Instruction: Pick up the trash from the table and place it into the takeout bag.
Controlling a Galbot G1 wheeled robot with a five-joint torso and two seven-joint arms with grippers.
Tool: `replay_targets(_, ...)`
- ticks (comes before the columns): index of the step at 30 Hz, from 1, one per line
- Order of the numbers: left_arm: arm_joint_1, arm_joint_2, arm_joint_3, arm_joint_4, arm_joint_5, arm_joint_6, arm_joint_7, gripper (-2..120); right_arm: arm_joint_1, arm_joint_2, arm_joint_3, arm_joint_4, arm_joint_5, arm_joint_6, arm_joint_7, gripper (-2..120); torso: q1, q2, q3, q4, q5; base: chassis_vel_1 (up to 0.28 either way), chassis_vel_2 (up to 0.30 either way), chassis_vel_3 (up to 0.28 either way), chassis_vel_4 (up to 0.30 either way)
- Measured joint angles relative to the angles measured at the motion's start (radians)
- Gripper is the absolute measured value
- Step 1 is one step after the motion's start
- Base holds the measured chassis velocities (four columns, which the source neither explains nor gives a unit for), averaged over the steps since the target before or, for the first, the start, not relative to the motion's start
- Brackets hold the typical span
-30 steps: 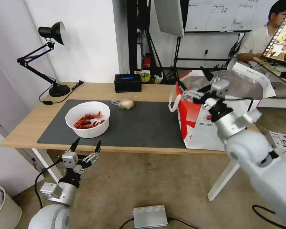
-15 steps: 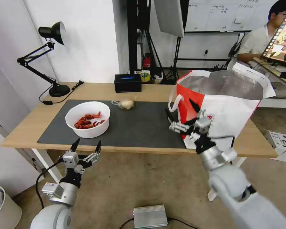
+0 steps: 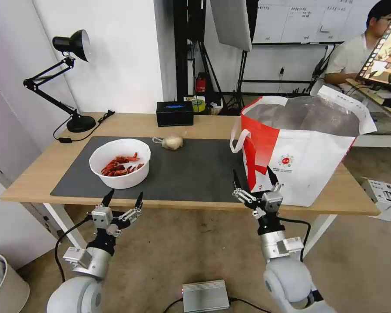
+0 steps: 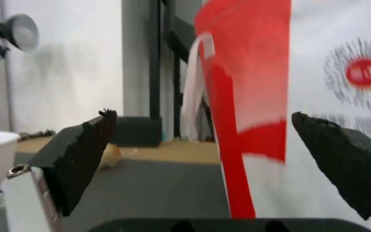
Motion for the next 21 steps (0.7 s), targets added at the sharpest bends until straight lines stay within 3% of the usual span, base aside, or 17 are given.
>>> replay_targets(8,0.007,-0.001,0.002,0.000,-0.001,0.000,0.004,100,-0.081,0.062,-0.025,0.009,-0.047,-0.028,0.058,100,0.000,0.000,0.000,0.0000,0.0001,0.000,0.000,0.000,0.000)
replay_targets(21,0.003,-0.010,0.006,-0.012,0.008,0.000,0.007,100,-0.132,0.069,-0.055,0.018,-0.080,-0.112,0.119,100,0.000,0.000,0.000,0.0000,0.0002,0.000,0.000,0.000,0.000)
